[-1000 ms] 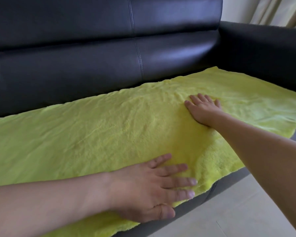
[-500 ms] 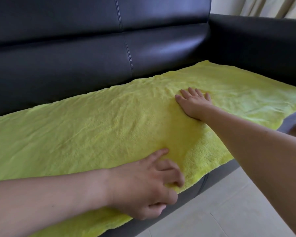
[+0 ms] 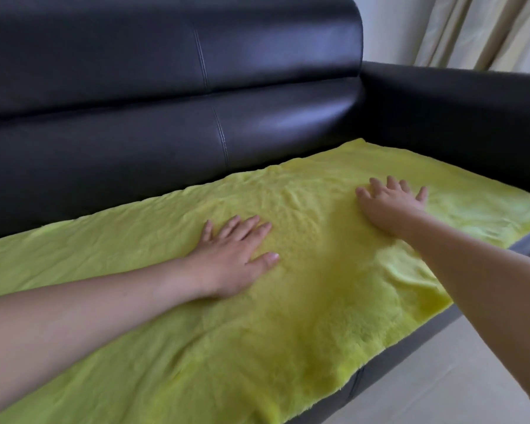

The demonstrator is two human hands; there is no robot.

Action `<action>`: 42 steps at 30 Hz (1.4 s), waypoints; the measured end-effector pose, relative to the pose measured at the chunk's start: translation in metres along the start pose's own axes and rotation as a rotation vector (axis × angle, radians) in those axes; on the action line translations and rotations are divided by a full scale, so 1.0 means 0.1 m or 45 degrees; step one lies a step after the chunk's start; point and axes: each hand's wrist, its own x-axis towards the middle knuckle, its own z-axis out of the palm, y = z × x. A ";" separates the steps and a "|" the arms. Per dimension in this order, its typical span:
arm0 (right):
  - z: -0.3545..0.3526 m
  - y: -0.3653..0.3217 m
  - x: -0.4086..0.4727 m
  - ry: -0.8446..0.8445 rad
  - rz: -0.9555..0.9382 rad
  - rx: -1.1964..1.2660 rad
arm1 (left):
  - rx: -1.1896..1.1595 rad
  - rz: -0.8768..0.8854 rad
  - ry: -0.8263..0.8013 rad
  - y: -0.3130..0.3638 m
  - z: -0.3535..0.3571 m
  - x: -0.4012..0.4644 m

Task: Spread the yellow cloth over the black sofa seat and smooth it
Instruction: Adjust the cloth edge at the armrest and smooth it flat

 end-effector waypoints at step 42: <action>0.06 0.58 0.59 -0.100 0.076 0.027 | -0.176 -0.248 0.027 0.37 -0.21 1.98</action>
